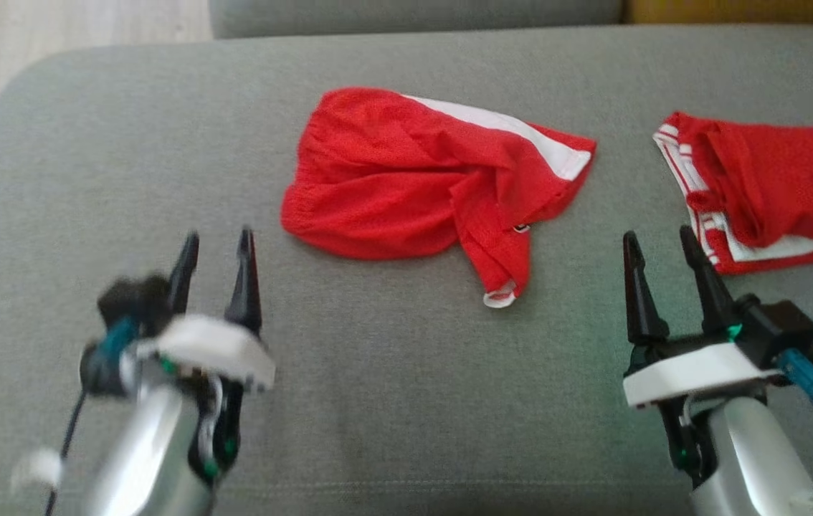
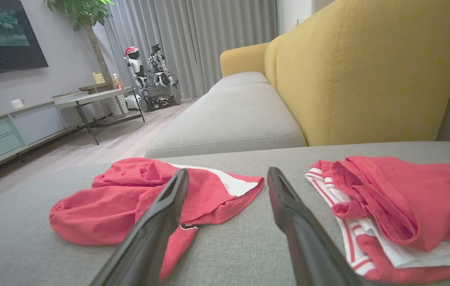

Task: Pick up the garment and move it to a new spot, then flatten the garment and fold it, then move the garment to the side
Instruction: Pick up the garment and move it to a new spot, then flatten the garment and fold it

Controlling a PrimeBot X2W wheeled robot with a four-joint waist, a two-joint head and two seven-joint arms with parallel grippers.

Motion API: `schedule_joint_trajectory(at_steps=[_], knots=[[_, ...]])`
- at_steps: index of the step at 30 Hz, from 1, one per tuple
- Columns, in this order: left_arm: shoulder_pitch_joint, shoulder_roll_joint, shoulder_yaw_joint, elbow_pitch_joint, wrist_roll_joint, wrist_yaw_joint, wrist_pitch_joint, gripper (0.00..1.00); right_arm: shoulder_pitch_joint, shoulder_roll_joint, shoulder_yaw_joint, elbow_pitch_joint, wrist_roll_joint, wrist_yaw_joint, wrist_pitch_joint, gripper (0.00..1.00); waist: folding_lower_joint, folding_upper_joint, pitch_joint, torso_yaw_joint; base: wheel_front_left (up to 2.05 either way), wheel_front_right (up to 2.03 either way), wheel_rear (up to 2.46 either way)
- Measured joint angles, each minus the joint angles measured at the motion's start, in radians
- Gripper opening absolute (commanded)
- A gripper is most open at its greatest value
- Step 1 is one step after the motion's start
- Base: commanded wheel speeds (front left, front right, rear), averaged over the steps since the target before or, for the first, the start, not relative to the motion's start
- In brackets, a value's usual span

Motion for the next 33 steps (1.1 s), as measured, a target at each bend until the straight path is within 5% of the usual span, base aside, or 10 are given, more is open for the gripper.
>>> schedule_joint_trajectory(at_steps=[7, 18, 33], knots=[[0.199, -0.08, 0.151, -0.128, 0.1, -0.054, 0.0, 1.0, 0.013, 0.001, 0.027, 0.03, 0.001, 0.0, 0.0, 1.0, 0.0, 0.0, -0.036, 0.042, 0.0, 0.0, 0.0], [0.184, -0.122, 0.196, -0.113, 0.176, -0.126, 0.0, 1.0, -0.04, 0.0, 0.177, 0.142, -0.011, 0.0, 0.1, 1.0, 0.0, 0.0, 0.0, 0.083, 0.0, 0.0, 0.0], [0.142, -0.13, 0.15, -0.097, 0.137, -0.114, 0.0, 1.0, -0.205, -0.002, 0.133, 0.399, -0.121, 0.0, 0.123, 1.0, 0.0, 0.0, 0.071, 0.174, 0.0, 0.0, 0.0]])
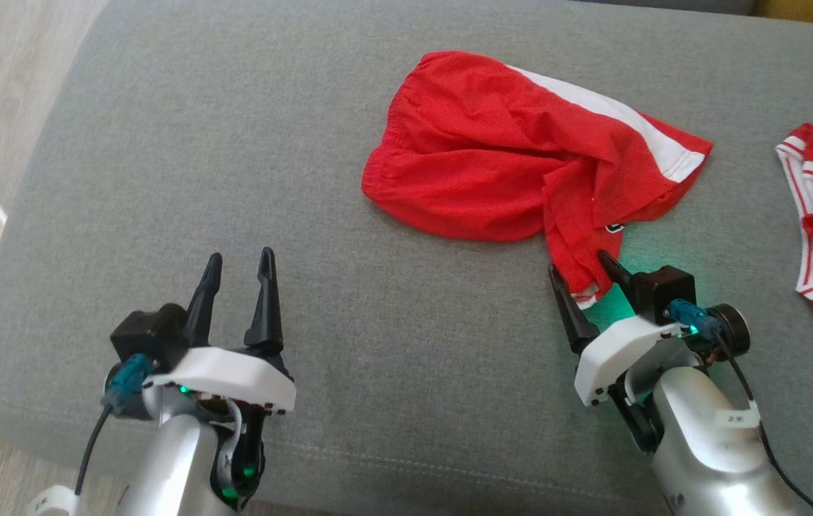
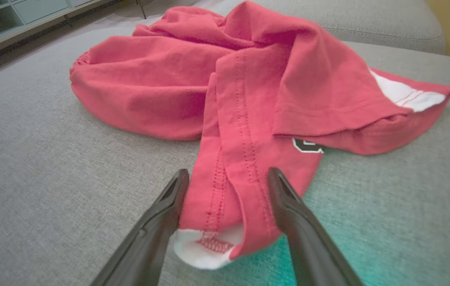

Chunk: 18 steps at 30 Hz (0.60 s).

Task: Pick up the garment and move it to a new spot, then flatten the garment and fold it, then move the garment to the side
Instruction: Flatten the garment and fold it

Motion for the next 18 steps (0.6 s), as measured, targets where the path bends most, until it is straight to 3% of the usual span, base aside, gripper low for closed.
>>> schedule_joint_trajectory(at_steps=[1, 2, 3, 4, 14, 18], knots=[[-0.001, 0.0, -0.002, 0.0, -0.005, 0.001, 0.0, 1.0, -0.005, 0.0, -0.001, 0.011, 0.0, 0.0, 0.0, 1.0, 0.0, 0.0, 0.003, 0.004, 0.0, 0.0, 0.0], [-0.002, 0.0, -0.005, 0.0, -0.009, 0.004, 0.0, 1.0, -0.011, 0.0, -0.001, 0.023, 0.003, 0.0, -0.001, 0.73, 0.0, 0.0, 0.005, 0.007, 0.0, 0.0, 0.0], [-0.004, 0.0, -0.008, 0.0, -0.01, 0.008, 0.0, 1.0, -0.016, 0.0, -0.001, 0.031, 0.01, 0.0, -0.003, 0.18, 0.0, 0.0, 0.007, 0.009, 0.0, 0.0, 0.0], [-0.006, 0.0, -0.01, 0.0, -0.01, 0.008, 0.0, 1.0, -0.02, 0.0, 0.0, 0.037, 0.017, 0.0, -0.009, 0.0, 0.0, 0.0, 0.007, 0.011, 0.0, 0.0, 0.0], [-0.006, -0.001, -0.016, 0.006, -0.014, 0.008, 0.0, 1.0, -0.041, 0.0, 0.033, 0.013, 0.196, 0.0, -0.077, 0.0, 0.0, 0.0, -0.033, -0.016, 0.0, 0.0, 0.0], [-0.002, -0.001, -0.006, 0.006, -0.014, 0.007, 0.0, 1.0, -0.041, -0.001, 0.006, -0.01, 0.186, 0.0, -0.083, 0.0, 0.0, 0.0, -0.049, -0.046, 0.0, 0.0, 0.0]])
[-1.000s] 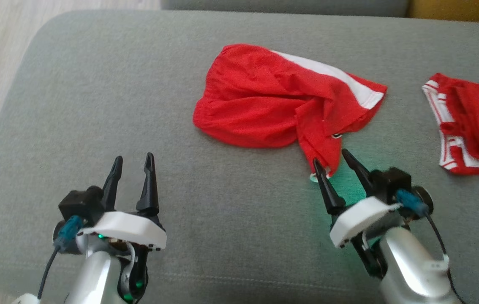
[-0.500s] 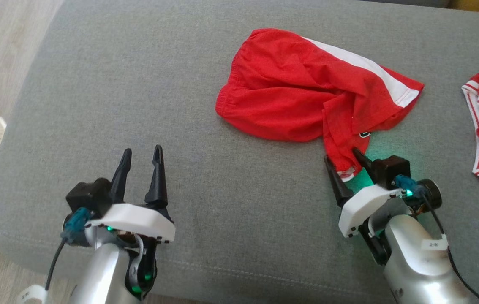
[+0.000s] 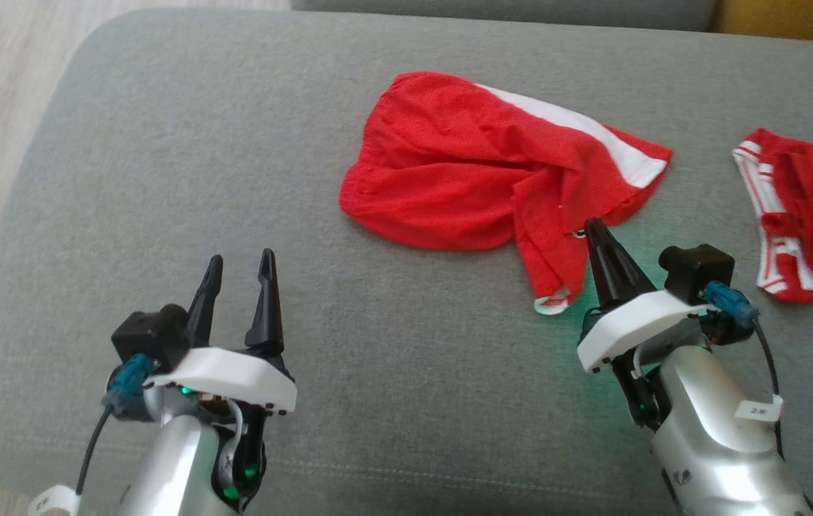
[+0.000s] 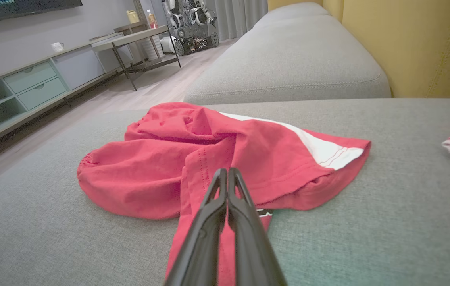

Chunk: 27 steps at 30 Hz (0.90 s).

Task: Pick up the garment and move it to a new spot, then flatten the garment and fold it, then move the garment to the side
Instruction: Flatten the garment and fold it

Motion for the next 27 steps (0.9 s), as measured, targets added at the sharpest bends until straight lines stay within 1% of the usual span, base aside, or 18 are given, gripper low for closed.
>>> schedule_joint_trajectory(at_steps=[4, 8, 9, 14, 16, 17, 18, 19, 23, 27], knots=[[0.006, -0.001, -0.002, 0.003, 0.0, 0.0, 0.0, 1.0, 0.008, 0.0, -0.01, -0.027, -0.04, 0.0, 0.0, 0.0, 0.0, 0.0, -0.019, -0.019, 0.0, 0.0, 0.0], [0.019, 0.0, -0.001, 0.004, 0.0, -0.002, 0.0, 1.0, 0.039, 0.001, -0.078, -0.095, -0.063, 0.0, -0.014, 0.0, 0.0, 0.0, -0.036, -0.031, 0.0, 0.0, 0.0], [0.019, 0.0, -0.001, 0.004, 0.0, -0.002, 0.0, 1.0, 0.039, 0.001, -0.078, -0.095, -0.063, 0.0, -0.014, 0.0, 0.0, 0.0, -0.036, -0.031, 0.0, 0.0, 0.0], [0.027, 0.0, 0.005, -0.006, 0.002, -0.01, 0.0, 1.0, 0.142, 0.001, -0.141, -0.208, -0.094, 0.0, -0.03, 0.0, 0.0, 0.0, -0.053, -0.053, 0.0, 0.0, 0.0], [0.043, 0.0, 0.006, -0.015, 0.002, -0.019, 0.0, 1.0, 0.192, 0.002, -0.166, -0.248, -0.11, 0.0, -0.032, 0.0, 0.0, 0.0, -0.058, -0.063, 0.0, 0.0, 0.0], [0.052, 0.0, 0.006, -0.021, 0.006, -0.02, 0.0, 1.0, 0.216, 0.002, -0.174, -0.266, -0.112, 0.0, -0.034, 0.08, 0.0, 0.0, -0.06, -0.068, 0.0, 0.0, 0.0], [0.062, 0.0, 0.006, -0.027, 0.01, -0.02, 0.0, 1.0, 0.238, 0.002, -0.184, -0.282, -0.112, 0.0, -0.038, 0.82, 0.0, 0.0, -0.062, -0.074, 0.0, 0.0, 0.0], [0.07, 0.0, 0.006, -0.034, 0.011, -0.023, 0.0, 1.0, 0.256, 0.003, -0.193, -0.294, -0.114, 0.0, -0.038, 1.0, 0.0, 0.0, -0.064, -0.079, 0.0, 0.0, 0.0], [0.088, 0.0, 0.006, -0.04, 0.028, -0.03, 0.0, 1.0, 0.302, 0.003, -0.2, -0.316, -0.122, 0.0, -0.038, 1.0, 0.0, 0.0, -0.067, -0.094, 0.0, 0.0, 0.0], [0.096, 0.0, 0.006, -0.046, 0.028, -0.036, 0.0, 1.0, 0.307, 0.005, -0.203, -0.326, -0.126, 0.0, -0.038, 1.0, 0.0, 0.0, -0.068, -0.095, 0.0, 0.0, 0.0]])
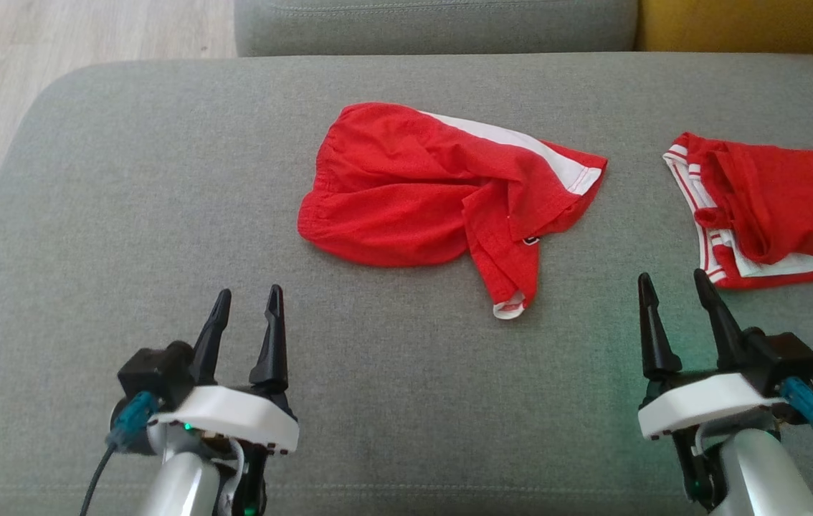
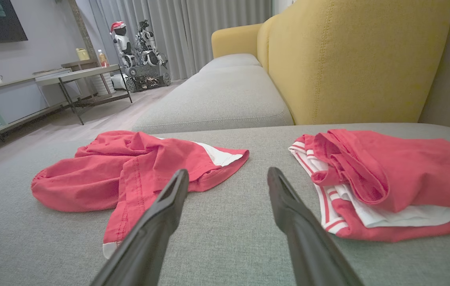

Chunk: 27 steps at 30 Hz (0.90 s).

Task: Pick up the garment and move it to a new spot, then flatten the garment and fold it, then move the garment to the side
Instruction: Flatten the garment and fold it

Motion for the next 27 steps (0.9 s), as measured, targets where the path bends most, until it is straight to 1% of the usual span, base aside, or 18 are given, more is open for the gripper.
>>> schedule_joint_trajectory(at_steps=[8, 11, 14, 18, 21, 23, 27], knots=[[0.0, 0.0, -0.01, -0.013, 0.0, 0.0, 0.0, 1.0, -0.001, 0.001, 0.007, -0.005, -0.008, 0.0, 0.0, 1.0, 0.0, 0.0, 0.01, 0.016, 0.0, 0.0, 0.0], [0.0, 0.0, -0.026, -0.014, 0.0, 0.0, 0.0, 1.0, -0.007, 0.001, 0.045, -0.003, -0.016, 0.0, 0.002, 1.0, 0.0, 0.0, 0.021, 0.025, 0.0, 0.0, 0.0], [-0.002, 0.0, -0.03, -0.013, 0.0, 0.0, 0.0, 1.0, -0.034, 0.001, 0.101, 0.007, -0.019, 0.0, 0.036, 1.0, 0.0, 0.0, 0.038, 0.035, 0.0, 0.0, 0.0], [-0.011, 0.001, -0.045, -0.01, 0.0, 0.001, 0.0, 1.0, -0.089, 0.001, 0.168, 0.05, -0.036, 0.0, 0.09, 1.0, 0.0, 0.0, 0.062, 0.056, 0.0, 0.0, 0.0], [-0.032, 0.0, -0.067, -0.006, -0.002, 0.001, 0.0, 1.0, -0.135, 0.0, 0.182, 0.104, -0.053, 0.0, 0.118, 1.0, 0.0, 0.0, 0.078, 0.078, 0.0, 0.0, 0.0], [-0.049, 0.0, -0.081, -0.003, -0.002, 0.01, 0.0, 1.0, -0.179, 0.0, 0.196, 0.161, -0.072, 0.0, 0.136, 1.0, 0.0, 0.0, 0.092, 0.103, 0.0, 0.0, 0.0], [-0.051, 0.0, -0.093, -0.002, -0.014, 0.015, 0.0, 1.0, -0.232, -0.001, 0.188, 0.235, -0.114, 0.0, 0.158, 1.0, 0.0, 0.0, 0.108, 0.137, 0.0, 0.0, 0.0]])
